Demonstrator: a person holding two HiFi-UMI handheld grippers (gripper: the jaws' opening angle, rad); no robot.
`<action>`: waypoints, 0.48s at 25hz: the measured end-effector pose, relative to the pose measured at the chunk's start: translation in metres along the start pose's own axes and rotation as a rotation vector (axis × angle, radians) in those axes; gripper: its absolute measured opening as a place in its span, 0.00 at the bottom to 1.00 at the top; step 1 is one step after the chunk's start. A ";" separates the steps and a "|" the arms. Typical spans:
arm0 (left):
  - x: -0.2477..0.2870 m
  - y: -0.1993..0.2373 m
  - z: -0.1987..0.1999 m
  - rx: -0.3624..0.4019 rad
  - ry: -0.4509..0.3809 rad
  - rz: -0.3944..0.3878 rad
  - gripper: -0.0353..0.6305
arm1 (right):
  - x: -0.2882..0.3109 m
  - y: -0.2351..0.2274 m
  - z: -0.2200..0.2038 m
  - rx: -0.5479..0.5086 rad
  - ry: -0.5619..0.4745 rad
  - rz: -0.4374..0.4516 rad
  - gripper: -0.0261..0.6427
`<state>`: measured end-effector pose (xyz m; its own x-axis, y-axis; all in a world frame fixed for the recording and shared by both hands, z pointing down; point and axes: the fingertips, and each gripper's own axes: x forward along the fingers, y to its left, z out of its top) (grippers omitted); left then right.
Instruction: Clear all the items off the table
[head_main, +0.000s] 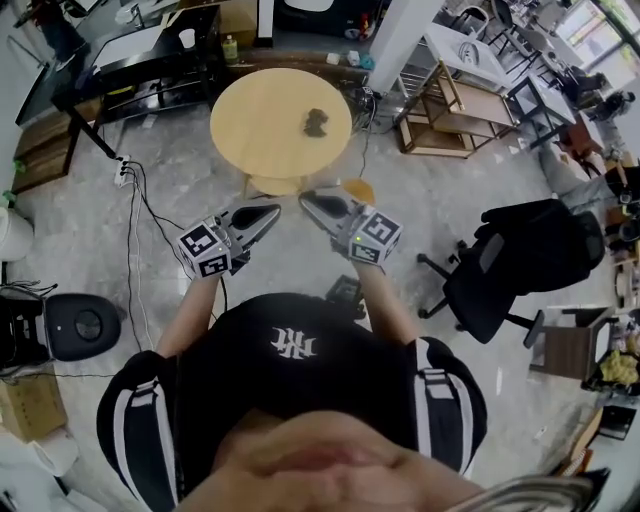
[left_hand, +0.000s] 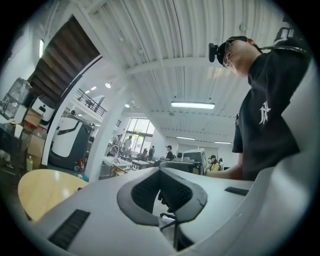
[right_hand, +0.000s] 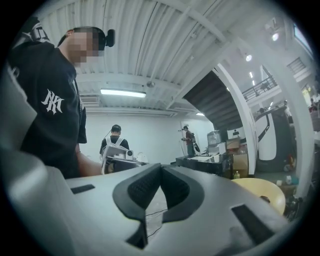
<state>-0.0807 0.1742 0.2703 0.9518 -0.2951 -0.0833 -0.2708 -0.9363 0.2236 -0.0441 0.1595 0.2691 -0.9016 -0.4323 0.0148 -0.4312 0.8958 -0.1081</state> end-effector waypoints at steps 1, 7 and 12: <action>0.000 0.001 -0.003 -0.009 0.009 -0.003 0.07 | -0.002 -0.002 -0.001 0.004 0.002 -0.006 0.05; 0.007 0.001 -0.013 -0.045 0.043 -0.111 0.07 | 0.001 -0.013 -0.004 0.012 0.005 -0.032 0.05; 0.005 0.013 -0.003 -0.044 0.034 -0.159 0.07 | 0.013 -0.029 -0.013 0.042 0.025 -0.063 0.05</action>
<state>-0.0786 0.1614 0.2753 0.9867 -0.1369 -0.0879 -0.1108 -0.9611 0.2529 -0.0437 0.1295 0.2852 -0.8737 -0.4841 0.0473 -0.4855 0.8617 -0.1474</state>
